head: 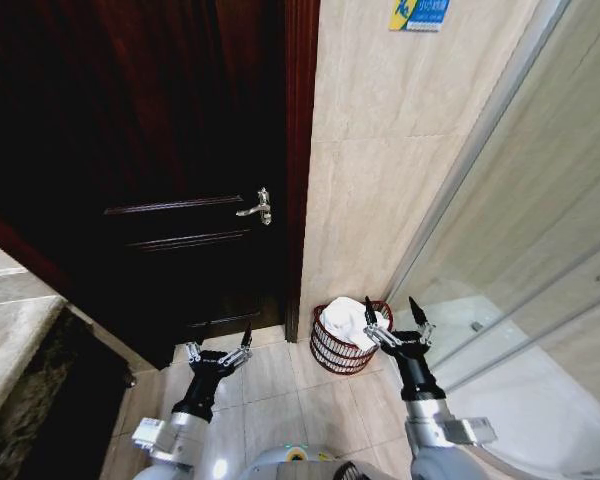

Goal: Discard the used towel into the hamper.

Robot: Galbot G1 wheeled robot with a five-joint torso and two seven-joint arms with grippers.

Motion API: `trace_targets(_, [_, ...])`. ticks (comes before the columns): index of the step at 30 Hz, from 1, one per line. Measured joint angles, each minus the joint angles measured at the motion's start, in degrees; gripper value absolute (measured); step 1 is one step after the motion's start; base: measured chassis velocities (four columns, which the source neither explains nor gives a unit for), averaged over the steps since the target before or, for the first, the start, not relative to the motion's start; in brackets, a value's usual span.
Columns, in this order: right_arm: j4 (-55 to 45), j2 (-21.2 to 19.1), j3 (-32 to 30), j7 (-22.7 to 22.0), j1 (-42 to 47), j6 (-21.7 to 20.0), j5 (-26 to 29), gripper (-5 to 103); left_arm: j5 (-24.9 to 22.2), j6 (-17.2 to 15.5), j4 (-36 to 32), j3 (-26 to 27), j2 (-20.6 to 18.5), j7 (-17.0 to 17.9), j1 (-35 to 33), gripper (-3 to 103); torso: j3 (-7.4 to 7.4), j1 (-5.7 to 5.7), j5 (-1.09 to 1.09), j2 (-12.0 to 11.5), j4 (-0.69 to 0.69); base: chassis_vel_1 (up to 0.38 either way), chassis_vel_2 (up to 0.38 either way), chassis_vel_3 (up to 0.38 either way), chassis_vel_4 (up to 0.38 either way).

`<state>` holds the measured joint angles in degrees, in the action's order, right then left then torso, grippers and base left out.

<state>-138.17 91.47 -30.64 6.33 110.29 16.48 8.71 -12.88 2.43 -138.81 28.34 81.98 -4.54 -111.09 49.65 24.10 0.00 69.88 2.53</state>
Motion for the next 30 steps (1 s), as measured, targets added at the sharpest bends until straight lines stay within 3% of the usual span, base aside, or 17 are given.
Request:
trace_targets(14, [-0.56,-0.5,1.18,0.02,3.71,2.71,0.76,100,0.0,0.0,0.0,0.0,0.0,0.0,0.0,100,0.0,0.0,0.0,0.0,0.0,0.0,0.0,0.0,0.0])
trace_targets(30, [-5.17,-0.93,-2.03,2.23,4.18,-3.23,5.07,100,0.0,0.0,0.0,0.0,0.0,0.0,0.0,100,0.0,0.0,0.0,0.0,0.0,0.0,0.0,0.0,0.0])
